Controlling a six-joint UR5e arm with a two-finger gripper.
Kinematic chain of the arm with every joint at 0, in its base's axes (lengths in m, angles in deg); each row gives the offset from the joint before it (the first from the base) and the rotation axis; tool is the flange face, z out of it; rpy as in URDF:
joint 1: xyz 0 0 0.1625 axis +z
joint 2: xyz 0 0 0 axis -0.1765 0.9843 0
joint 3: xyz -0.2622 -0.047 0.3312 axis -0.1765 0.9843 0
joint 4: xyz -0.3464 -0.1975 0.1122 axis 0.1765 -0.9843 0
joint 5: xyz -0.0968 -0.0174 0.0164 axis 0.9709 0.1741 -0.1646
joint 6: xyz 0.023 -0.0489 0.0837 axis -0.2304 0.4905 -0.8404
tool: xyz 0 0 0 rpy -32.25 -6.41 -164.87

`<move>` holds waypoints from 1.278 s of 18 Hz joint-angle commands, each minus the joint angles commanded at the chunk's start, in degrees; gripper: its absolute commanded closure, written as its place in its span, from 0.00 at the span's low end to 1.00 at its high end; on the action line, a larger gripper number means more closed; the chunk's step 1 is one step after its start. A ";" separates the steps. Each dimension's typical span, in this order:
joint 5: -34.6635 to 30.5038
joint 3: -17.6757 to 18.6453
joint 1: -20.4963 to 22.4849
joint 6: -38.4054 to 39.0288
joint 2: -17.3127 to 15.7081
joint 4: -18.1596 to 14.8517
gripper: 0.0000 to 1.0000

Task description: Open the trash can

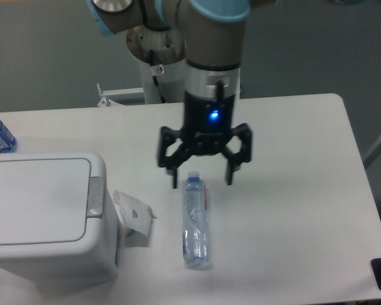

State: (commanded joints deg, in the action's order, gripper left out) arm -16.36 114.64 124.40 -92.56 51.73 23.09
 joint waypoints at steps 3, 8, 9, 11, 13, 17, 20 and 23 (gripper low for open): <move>-0.09 0.88 -2.55 4.56 -0.26 -0.09 0.00; -0.17 1.23 -4.22 5.72 0.18 -0.09 0.00; -0.18 1.32 -4.49 5.72 0.27 -0.09 0.00; -0.18 2.10 -5.27 5.72 0.18 -0.18 0.00; -0.35 2.98 -5.72 5.72 0.09 -0.09 0.00; -0.26 3.25 -6.51 5.72 0.18 0.00 0.00; -0.26 3.43 -6.68 5.63 0.27 0.00 0.00; -0.26 3.43 -6.77 5.63 0.27 0.00 0.00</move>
State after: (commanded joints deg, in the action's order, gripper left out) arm -16.62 118.06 117.63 -86.93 51.99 23.09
